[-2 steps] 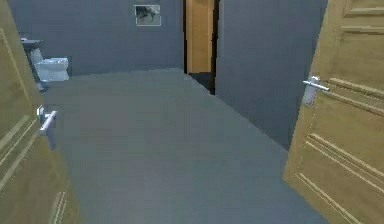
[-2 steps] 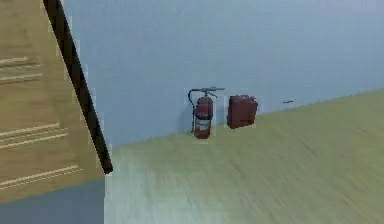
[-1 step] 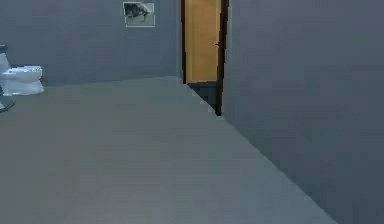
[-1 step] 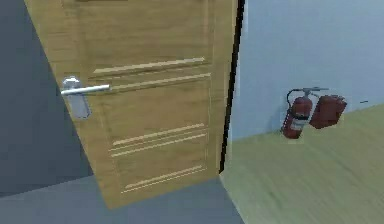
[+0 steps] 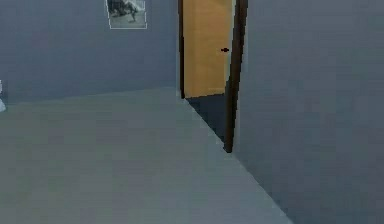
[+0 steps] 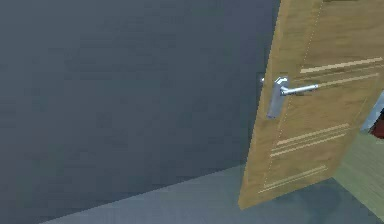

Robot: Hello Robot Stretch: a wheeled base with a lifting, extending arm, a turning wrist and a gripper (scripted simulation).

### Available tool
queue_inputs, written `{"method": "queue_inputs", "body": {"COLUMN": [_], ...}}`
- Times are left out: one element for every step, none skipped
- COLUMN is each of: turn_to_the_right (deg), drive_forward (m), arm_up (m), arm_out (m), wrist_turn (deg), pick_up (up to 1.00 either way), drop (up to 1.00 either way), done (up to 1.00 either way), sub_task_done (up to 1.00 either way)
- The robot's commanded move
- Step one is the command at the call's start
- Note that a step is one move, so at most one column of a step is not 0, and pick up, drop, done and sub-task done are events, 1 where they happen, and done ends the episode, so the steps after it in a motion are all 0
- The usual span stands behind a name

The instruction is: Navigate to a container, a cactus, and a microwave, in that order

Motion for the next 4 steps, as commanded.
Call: {"method": "queue_inputs", "body": {"turn_to_the_right": [-3.0, 0.0, 0.0, 0.0], "drive_forward": [0.0, 1.0, 1.0, 0.05], "arm_up": [0.0, 0.0, 0.0, 0.0], "arm_out": [0.0, 0.0, 0.0, 0.0], "wrist_turn": [0.0, 0.0, 0.0, 0.0], "pick_up": [0.0, 0.0, 0.0, 0.0], "drop": [0.0, 0.0, 0.0, 0.0], "done": [0.0, 0.0, 0.0, 0.0], "sub_task_done": [0.0, 0.0, 0.0, 0.0]}}
